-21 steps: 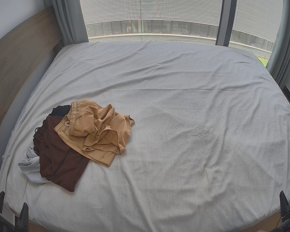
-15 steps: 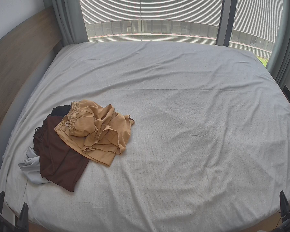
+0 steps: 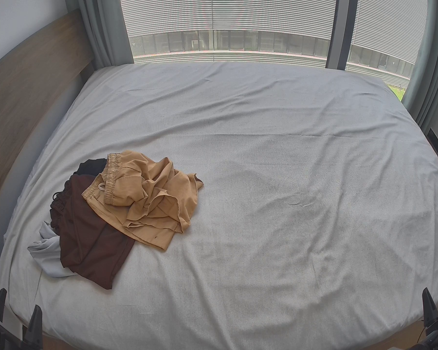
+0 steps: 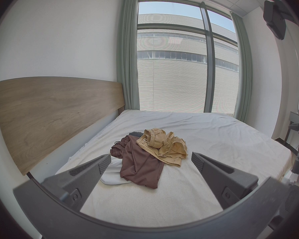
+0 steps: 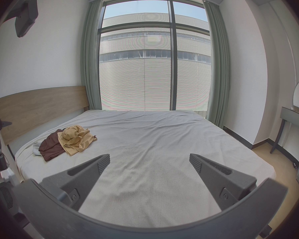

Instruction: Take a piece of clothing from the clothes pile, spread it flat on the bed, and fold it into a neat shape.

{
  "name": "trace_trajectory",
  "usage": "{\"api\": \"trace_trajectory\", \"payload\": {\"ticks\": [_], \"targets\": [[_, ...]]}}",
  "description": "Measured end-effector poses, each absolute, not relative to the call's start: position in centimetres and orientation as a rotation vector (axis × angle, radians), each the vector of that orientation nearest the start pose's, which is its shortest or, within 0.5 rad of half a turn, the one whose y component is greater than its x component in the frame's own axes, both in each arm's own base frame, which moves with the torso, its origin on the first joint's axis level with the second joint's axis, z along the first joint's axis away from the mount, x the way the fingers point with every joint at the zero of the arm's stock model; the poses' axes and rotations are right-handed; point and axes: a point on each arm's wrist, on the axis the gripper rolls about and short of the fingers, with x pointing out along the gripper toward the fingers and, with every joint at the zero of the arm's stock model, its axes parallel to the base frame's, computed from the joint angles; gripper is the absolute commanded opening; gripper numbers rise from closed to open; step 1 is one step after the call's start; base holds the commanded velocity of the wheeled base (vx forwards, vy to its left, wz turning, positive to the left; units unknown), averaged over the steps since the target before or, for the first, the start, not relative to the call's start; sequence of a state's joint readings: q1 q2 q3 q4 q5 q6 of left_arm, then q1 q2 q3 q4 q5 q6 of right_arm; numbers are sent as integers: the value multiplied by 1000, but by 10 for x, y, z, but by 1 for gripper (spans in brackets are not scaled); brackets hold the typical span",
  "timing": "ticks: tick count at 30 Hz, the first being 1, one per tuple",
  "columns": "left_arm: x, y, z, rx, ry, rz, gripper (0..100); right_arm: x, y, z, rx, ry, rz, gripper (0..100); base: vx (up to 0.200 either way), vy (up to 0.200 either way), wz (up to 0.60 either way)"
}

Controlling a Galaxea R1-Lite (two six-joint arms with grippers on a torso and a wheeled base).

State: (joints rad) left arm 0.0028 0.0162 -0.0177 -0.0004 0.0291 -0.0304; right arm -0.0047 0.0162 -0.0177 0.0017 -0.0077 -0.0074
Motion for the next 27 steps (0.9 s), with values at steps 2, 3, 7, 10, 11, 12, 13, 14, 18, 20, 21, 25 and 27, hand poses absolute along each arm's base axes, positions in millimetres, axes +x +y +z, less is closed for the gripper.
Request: {"api": "trace_trajectory", "payload": {"ticks": [2, 3, 7, 10, 11, 12, 13, 14, 18, 20, 21, 25, 27], "targets": [[-23, 1, 81, -30, -3, 33, 100, -23, 0, 81, -7, 0, -13, 100, 0, 0, 0], [-23, 1, 81, -31, -3, 35, 100, -23, 0, 81, -7, 0, -12, 100, 0, 0, 0], [-23, 1, 81, -32, -3, 42, 100, -23, 0, 81, -6, 0, -13, 100, 0, 0, 0], [-23, 1, 81, -33, -6, 43, 100, -23, 0, 81, -6, 0, -11, 100, 0, 0, 0], [-23, 1, 82, -36, -19, 44, 100, -23, 0, 81, -7, 0, -11, 100, 0, 0, 0], [-23, 1, 85, -39, -40, 46, 100, -23, 0, 81, -7, 0, -12, 100, 0, 0, 0], [-23, 1, 88, -41, -68, 47, 100, -23, 0, 81, -7, 0, -12, 100, 0, 0, 0], [-24, 1, 93, -43, -97, 48, 100, -23, 0, 81, -7, 0, -12, 100, 0, 0, 0], [-27, 1, 116, -48, -184, 50, 100, -23, 0, 81, -7, 0, -13, 100, 0, 0, 0], [-25, 1, 128, -51, -193, 40, 100, -23, 0, 81, -7, 0, -13, 100, 0, 0, 0], [-22, 1, 134, -54, -186, 32, 100, -23, 0, 81, -7, 0, -12, 100, 0, 0, 0], [-10, 1, 145, -73, -131, 0, 100, -23, 0, 81, -7, 0, -11, 100, 0, 0, 0], [-3, 0, 148, -83, -95, -15, 100, -23, 0, 81, -7, 0, -11, 100, 0, 0, 0]]}}
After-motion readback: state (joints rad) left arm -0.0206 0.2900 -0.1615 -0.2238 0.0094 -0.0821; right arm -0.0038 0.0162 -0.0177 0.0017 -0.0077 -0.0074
